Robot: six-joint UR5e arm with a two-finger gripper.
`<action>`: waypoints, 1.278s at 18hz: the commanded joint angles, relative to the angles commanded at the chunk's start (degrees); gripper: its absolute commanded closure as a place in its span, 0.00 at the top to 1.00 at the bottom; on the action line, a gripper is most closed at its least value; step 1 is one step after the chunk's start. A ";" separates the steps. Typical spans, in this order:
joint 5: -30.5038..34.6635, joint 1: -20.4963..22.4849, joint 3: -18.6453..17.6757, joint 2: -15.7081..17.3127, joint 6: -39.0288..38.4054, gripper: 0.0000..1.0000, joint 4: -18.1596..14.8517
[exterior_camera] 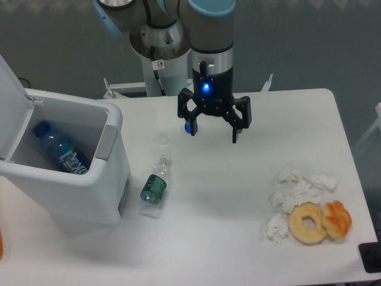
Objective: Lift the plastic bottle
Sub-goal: 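Move the open gripper toward the clear green-labelled plastic bottle, then lower the gripper over the bottle's neck end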
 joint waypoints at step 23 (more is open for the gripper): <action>-0.09 -6.24 -0.10 -10.46 -6.33 1.00 -4.13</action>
